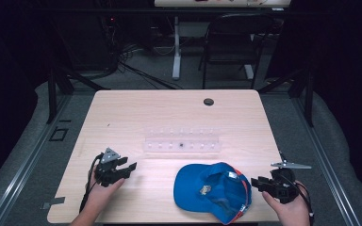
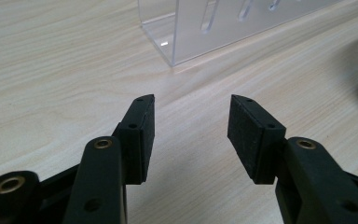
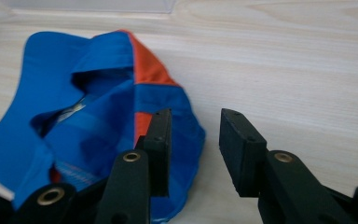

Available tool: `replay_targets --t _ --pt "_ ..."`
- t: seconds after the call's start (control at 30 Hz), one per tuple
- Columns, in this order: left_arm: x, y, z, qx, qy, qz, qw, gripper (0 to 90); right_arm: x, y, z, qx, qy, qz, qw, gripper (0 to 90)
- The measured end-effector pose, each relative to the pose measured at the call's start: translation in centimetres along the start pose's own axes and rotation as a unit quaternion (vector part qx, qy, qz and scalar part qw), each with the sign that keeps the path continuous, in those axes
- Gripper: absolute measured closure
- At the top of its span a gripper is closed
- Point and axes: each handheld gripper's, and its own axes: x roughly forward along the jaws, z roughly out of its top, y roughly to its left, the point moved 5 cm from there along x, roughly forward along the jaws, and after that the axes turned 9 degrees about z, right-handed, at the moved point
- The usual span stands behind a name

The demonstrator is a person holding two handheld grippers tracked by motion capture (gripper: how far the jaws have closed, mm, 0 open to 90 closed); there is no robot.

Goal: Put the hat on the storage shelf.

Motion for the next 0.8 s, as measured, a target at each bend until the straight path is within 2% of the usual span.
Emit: replay_targets --t 0.03,0.07,0.2,0.23,0.4,0.43,0.57,0.8 --pt "0.1 -0.2 -0.1 -0.001 0.001 -0.001 1.0 51.4 -0.1 0.5 0.1 0.003 0.009 0.013 0.9999 64.5" --pt "0.1 -0.2 -0.1 -0.001 0.001 -0.001 1.0 51.4 -0.1 0.5 0.1 0.003 0.009 0.013 0.9999 64.5" --pt "0.1 -0.6 -0.1 0.014 0.001 0.0 0.9999 51.4 0.0 1.0 0.0 0.005 0.021 0.034 0.9992 62.4" --pt "0.1 -0.7 -0.1 0.015 0.001 0.001 0.9999 51.4 0.0 1.2 -0.1 0.01 0.03 0.047 0.9984 61.9" --pt "0.1 -0.7 -0.1 0.018 0.003 0.002 0.9998 51.3 0.1 1.3 -0.4 0.013 0.04 0.059 0.9974 60.6" --pt "0.1 -0.7 -0.1 0.016 0.003 0.002 0.9999 51.3 0.3 1.5 -0.6 0.015 0.043 0.068 0.9966 60.5" --pt "0.2 -0.8 -0.1 0.017 0.002 0.002 0.9999 51.2 0.8 1.6 -0.9 0.013 0.051 0.071 0.9961 61.3" --pt "0.2 -0.9 -0.1 0.02 0.004 0.002 0.9998 51.2 1.8 1.4 -0.9 0.023 0.055 0.074 0.9954 71.5"
